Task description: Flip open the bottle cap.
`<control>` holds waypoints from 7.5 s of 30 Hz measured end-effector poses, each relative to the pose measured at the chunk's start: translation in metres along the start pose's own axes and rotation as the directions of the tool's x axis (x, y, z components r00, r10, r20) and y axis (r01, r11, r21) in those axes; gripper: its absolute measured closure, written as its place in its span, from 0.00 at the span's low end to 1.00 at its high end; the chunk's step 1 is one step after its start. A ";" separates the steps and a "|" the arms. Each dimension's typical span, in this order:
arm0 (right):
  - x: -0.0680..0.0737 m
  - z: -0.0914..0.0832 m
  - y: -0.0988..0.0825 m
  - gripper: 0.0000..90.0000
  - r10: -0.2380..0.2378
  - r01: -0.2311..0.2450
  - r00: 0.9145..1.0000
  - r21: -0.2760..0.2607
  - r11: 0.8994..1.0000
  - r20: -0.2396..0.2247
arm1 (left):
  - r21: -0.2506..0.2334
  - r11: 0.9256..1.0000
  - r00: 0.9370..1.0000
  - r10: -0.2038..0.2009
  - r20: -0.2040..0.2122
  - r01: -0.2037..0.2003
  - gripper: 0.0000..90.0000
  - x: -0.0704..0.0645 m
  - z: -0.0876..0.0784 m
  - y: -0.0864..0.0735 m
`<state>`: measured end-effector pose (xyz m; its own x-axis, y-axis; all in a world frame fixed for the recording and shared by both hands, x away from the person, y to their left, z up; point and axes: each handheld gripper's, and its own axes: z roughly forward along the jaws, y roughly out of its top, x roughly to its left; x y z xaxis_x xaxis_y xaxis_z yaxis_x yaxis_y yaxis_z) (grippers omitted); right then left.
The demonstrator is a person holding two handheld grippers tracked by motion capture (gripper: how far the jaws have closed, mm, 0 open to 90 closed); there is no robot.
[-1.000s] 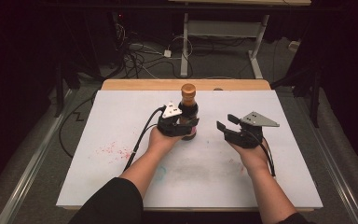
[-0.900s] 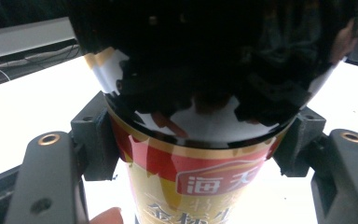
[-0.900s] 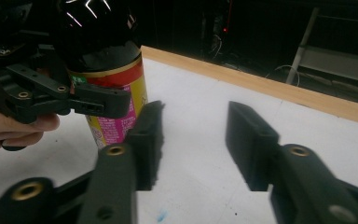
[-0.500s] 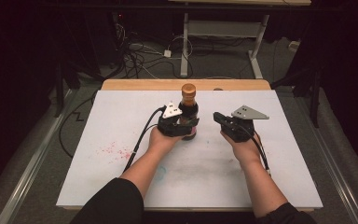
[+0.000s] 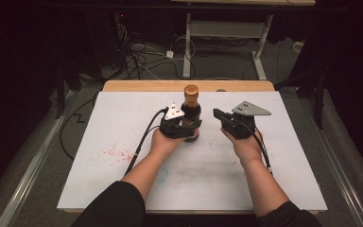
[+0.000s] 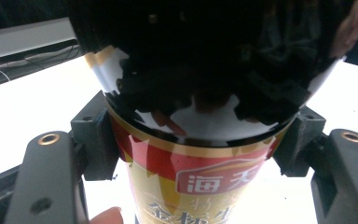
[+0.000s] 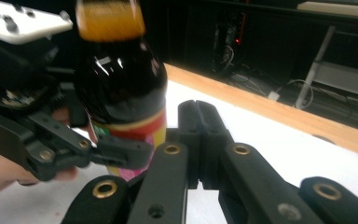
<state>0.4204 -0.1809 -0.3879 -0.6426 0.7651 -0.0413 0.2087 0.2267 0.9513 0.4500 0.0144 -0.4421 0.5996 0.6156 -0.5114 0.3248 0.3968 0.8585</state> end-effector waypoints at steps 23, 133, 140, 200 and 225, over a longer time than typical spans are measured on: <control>0.020 0.006 0.052 1.00 -0.066 0.066 0.997 -0.020 0.998 -0.039 | -0.014 1.000 1.000 -0.006 -0.002 0.006 0.32 -0.001 0.001 -0.001; 0.040 -0.001 0.105 1.00 -0.176 0.177 0.984 0.035 0.984 -0.032 | -0.079 0.997 0.999 -0.030 -0.038 0.027 0.32 -0.006 0.006 -0.006; 0.026 -0.003 0.092 1.00 -0.143 0.144 0.990 0.078 0.987 -0.019 | -0.088 0.995 0.999 -0.040 -0.030 0.037 0.32 -0.006 0.006 -0.006; 0.040 0.013 0.107 1.00 -0.164 0.165 0.986 0.059 0.984 -0.018 | -0.094 0.995 0.998 -0.040 -0.049 0.036 0.32 -0.007 0.005 -0.007; 0.066 0.031 0.123 1.00 -0.183 0.184 0.979 0.013 0.983 -0.086 | -0.085 0.996 0.998 -0.035 -0.044 0.032 0.32 -0.007 0.004 -0.007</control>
<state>0.4260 -0.0836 -0.2832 -0.7311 0.6559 -0.1879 0.0965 0.3720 0.9232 0.4469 0.0047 -0.4444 0.5552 0.6303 -0.5426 0.2804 0.4723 0.8356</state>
